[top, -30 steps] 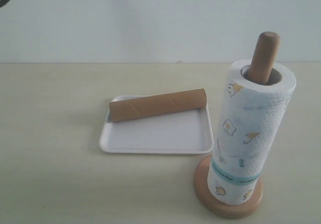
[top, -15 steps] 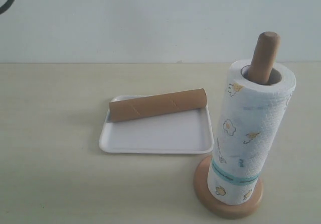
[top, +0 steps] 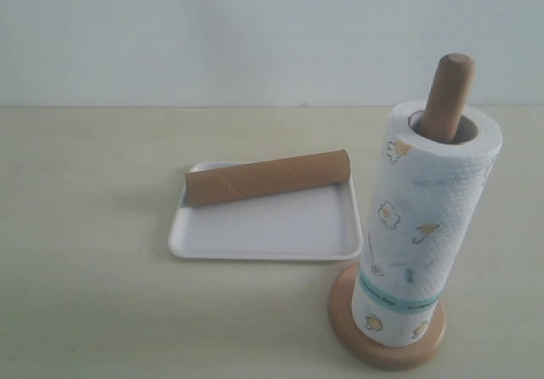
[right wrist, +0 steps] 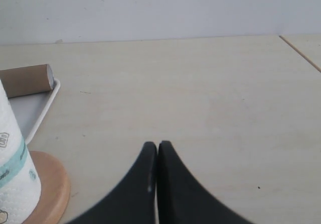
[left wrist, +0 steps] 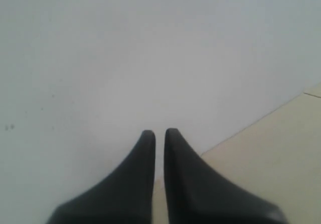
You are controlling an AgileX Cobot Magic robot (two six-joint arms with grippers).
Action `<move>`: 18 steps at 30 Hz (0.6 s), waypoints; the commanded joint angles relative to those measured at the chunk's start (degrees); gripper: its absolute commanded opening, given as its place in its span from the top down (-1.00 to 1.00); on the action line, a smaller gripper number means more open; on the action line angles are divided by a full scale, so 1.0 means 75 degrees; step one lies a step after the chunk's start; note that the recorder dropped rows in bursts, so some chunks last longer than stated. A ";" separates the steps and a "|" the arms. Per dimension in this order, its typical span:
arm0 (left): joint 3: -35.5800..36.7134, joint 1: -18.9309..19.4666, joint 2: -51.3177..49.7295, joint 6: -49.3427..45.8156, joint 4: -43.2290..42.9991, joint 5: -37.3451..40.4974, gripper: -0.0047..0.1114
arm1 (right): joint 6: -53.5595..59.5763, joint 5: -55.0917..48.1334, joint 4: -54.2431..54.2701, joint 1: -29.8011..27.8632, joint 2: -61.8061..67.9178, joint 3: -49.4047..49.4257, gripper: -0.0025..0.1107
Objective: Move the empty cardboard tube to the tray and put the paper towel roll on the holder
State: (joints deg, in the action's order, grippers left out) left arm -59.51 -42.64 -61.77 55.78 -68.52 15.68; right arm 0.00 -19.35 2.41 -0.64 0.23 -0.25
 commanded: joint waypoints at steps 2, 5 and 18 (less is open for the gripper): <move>0.1787 0.1524 0.1215 0.1213 0.0061 -0.1466 0.82 | 0.0000 0.0037 -0.0006 -0.0041 -0.0030 0.0033 0.96; 0.2827 0.2626 0.2130 0.1230 0.0111 -0.2614 0.82 | 0.0000 0.0037 -0.0006 -0.0041 -0.0030 0.0033 0.96; 0.4742 0.4577 0.6514 0.1636 0.2029 -0.2049 0.82 | 0.0000 0.0037 -0.0006 -0.0041 -0.0030 0.0033 0.96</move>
State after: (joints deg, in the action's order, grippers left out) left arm -25.22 -8.55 -16.12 67.45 -55.02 -1.55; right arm 0.00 -19.35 2.41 -0.64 0.23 -0.25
